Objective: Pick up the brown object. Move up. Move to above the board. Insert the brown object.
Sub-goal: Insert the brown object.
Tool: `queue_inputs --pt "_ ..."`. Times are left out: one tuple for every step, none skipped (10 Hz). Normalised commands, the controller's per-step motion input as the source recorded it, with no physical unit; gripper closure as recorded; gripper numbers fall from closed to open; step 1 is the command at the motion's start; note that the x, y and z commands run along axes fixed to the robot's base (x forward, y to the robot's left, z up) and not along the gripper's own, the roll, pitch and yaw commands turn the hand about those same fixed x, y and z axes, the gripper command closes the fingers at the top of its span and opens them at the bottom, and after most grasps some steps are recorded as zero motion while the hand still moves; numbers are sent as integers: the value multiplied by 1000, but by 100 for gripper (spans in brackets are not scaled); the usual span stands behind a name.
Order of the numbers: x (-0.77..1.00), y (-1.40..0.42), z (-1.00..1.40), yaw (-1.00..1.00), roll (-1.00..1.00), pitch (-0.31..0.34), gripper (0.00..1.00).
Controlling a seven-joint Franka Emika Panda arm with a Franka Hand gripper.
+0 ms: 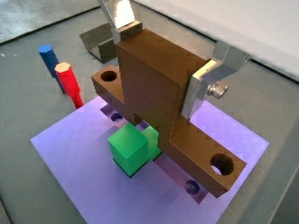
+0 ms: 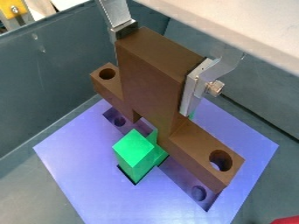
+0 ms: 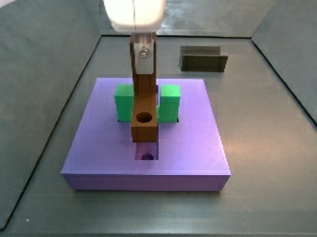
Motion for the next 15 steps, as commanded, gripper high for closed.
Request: queue_inputs --pt "0 209 -323 -11 34 61 100" --pt "0 189 -286 0 20 41 100" --pt "43 69 -217 0 0 10 100" --pt "154 0 -200 0 0 3 100" --pt "191 0 -220 0 0 20 100" --pt "229 0 -203 0 0 26 100" --pt "157 0 -217 -6 0 36 100" --pt "71 0 -217 0 0 23 100" --pt "0 0 -217 0 7 1 100" --pt "-11 -89 -194 0 80 11 100" --pt "0 -169 -134 -89 111 20 100" --pt "80 -174 -120 -71 106 21 100" --pt "183 -134 -140 -63 106 36 100" --pt "89 3 -257 -126 129 61 100" --pt "14 163 -309 -129 143 71 100"
